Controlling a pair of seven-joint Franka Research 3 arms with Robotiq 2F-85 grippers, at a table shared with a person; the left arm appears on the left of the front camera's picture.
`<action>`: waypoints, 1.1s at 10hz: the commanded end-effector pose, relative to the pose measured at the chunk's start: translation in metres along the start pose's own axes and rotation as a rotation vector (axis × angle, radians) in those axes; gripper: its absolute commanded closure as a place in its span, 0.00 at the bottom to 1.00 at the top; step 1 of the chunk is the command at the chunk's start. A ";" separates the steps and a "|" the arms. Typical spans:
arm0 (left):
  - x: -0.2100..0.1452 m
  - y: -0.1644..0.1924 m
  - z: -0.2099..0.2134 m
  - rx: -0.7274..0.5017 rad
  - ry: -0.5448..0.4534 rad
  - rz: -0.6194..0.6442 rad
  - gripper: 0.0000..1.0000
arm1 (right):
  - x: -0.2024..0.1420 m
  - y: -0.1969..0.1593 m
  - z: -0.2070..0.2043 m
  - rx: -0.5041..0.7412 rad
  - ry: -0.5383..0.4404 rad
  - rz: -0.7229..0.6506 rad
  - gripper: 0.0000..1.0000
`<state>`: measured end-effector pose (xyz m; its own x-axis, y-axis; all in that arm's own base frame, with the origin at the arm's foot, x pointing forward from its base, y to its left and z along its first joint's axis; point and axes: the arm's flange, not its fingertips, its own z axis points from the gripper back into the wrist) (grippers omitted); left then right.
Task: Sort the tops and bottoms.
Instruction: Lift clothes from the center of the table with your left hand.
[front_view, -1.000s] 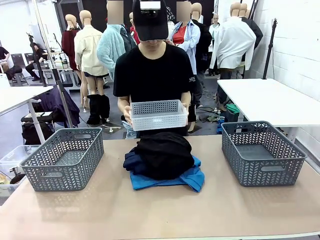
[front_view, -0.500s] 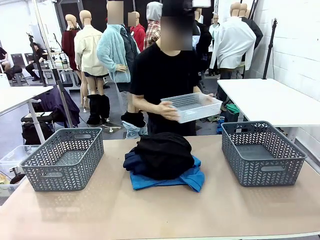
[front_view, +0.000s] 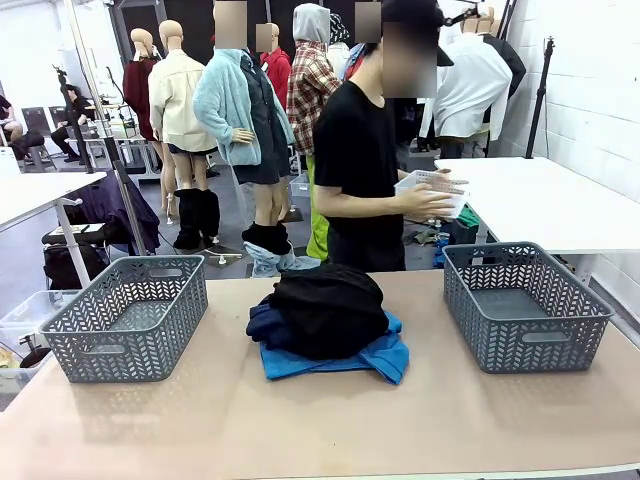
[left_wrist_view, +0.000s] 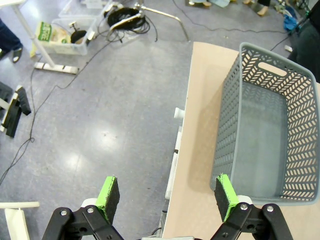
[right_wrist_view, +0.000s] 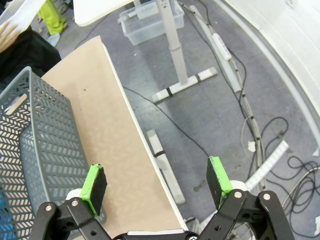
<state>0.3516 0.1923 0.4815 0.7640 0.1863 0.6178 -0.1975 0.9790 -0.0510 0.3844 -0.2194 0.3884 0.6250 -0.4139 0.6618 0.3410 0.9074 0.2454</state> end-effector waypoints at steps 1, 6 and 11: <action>0.000 0.000 0.000 0.004 0.001 0.013 0.00 | 0.002 0.003 0.004 -0.010 0.005 -0.002 0.00; 0.000 0.000 0.000 0.004 0.001 0.013 0.00 | 0.002 0.003 0.004 -0.010 0.005 -0.002 0.00; 0.000 0.000 0.000 0.004 0.001 0.013 0.00 | 0.002 0.003 0.004 -0.010 0.005 -0.002 0.00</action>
<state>0.3516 0.1923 0.4815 0.7640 0.1863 0.6178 -0.1975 0.9790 -0.0510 0.3844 -0.2194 0.3884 0.6250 -0.4139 0.6618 0.3410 0.9074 0.2454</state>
